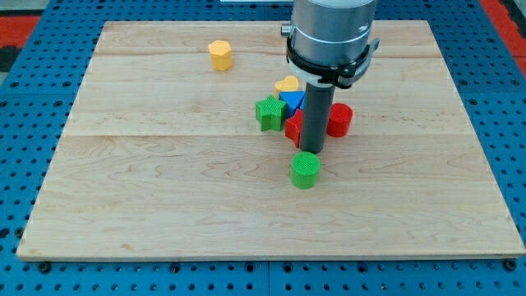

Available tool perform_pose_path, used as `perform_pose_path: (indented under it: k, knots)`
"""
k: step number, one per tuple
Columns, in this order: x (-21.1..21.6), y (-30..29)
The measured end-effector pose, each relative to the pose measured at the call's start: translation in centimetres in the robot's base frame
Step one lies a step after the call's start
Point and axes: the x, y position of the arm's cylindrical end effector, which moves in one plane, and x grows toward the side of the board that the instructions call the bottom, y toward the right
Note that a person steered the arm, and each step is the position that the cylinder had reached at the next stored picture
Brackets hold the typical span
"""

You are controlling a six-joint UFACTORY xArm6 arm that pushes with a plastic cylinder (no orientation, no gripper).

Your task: Move the green circle closer to the group of blocks

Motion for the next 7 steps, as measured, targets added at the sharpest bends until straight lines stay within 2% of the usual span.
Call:
perform_pose_path:
  k: [1, 2, 4, 5, 6, 7]
  knots:
    - [1.4, 1.2]
    - [5.1, 3.8]
    - [6.4, 4.1]
    - [8.6, 4.2]
    - [8.0, 2.5]
    - [4.8, -1.6]
